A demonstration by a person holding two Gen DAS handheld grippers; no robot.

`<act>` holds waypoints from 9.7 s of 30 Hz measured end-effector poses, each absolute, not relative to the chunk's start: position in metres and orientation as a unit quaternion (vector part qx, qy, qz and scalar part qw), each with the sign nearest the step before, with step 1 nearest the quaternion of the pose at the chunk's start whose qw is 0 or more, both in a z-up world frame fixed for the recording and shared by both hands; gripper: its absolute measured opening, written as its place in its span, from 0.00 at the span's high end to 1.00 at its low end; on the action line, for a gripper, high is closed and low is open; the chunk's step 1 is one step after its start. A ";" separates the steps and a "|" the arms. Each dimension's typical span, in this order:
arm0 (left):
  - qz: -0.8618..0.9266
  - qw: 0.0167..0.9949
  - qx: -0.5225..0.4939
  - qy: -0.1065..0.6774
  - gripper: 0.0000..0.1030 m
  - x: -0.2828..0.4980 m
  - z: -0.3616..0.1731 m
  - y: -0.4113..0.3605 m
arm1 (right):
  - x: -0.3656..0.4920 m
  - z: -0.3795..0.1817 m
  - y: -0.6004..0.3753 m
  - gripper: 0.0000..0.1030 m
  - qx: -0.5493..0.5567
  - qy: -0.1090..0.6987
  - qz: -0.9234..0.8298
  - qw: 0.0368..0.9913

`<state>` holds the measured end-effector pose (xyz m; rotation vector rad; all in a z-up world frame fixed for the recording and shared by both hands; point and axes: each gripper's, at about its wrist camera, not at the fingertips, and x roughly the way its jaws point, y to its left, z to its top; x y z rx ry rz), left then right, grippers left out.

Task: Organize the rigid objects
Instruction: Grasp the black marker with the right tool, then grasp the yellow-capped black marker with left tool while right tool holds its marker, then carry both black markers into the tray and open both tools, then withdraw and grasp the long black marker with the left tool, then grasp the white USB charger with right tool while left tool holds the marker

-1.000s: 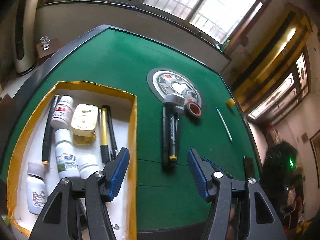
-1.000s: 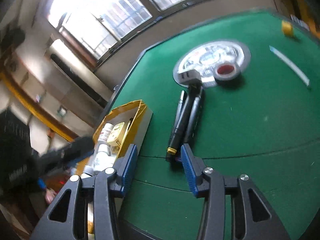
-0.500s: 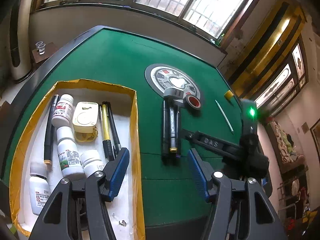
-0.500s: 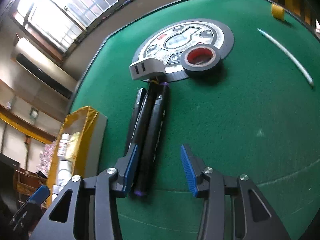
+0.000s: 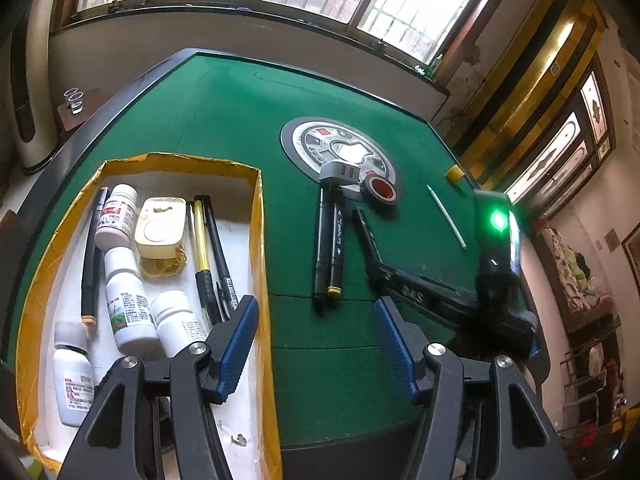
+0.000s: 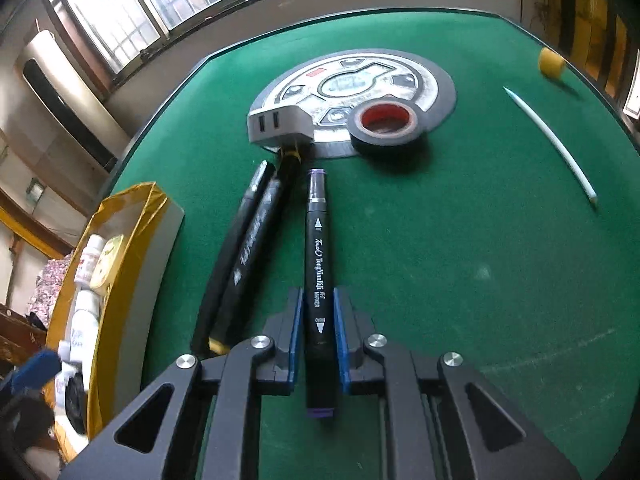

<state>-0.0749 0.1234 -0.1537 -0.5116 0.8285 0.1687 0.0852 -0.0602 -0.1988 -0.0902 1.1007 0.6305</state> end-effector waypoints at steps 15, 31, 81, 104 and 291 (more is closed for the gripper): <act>0.028 0.865 -0.165 0.473 0.39 0.004 -0.166 0.076 | 0.071 -0.209 -0.119 0.87 0.004 0.493 0.324 0.807; 0.071 0.826 -0.125 0.545 0.68 0.086 -0.202 0.084 | 0.074 -0.212 -0.128 0.87 0.039 0.491 0.339 0.801; 0.111 0.848 -0.070 0.513 0.75 0.030 -0.218 0.044 | 0.066 -0.208 -0.122 0.87 0.014 0.479 0.329 0.814; -0.004 0.851 -0.266 0.452 0.86 -0.049 -0.163 0.082 | 0.028 -0.156 -0.130 0.86 0.091 0.449 0.362 0.812; 0.039 0.840 -0.341 0.421 0.86 -0.092 -0.166 0.191 | 0.127 -0.158 0.018 0.40 -0.048 0.463 0.334 0.820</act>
